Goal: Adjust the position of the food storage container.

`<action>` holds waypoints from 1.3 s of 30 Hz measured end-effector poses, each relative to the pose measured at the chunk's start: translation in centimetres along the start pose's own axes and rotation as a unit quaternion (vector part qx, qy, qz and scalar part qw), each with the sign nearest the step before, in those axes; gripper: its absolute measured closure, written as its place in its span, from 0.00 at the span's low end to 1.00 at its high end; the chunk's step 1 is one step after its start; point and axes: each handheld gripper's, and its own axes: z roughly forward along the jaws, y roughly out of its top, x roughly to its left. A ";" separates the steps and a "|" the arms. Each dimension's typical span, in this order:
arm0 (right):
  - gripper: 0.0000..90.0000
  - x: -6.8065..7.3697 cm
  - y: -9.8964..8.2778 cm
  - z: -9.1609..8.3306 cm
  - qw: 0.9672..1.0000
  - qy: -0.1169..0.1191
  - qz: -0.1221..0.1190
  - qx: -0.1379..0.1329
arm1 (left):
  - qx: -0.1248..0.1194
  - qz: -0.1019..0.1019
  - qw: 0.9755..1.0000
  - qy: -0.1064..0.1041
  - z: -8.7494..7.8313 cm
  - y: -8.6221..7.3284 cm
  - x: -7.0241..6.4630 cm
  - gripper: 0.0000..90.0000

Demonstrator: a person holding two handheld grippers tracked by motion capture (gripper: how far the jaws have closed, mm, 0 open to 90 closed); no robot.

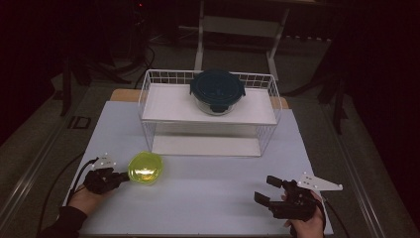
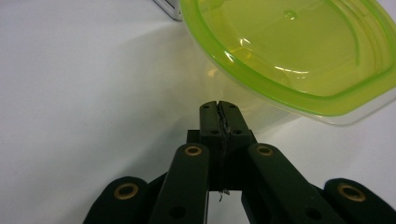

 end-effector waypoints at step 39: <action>0.16 -0.2 -0.2 -0.2 1.000 -0.001 0.006 -0.002 | 0.019 0.032 0.999 -0.023 3.3 2.9 -2.4 0.99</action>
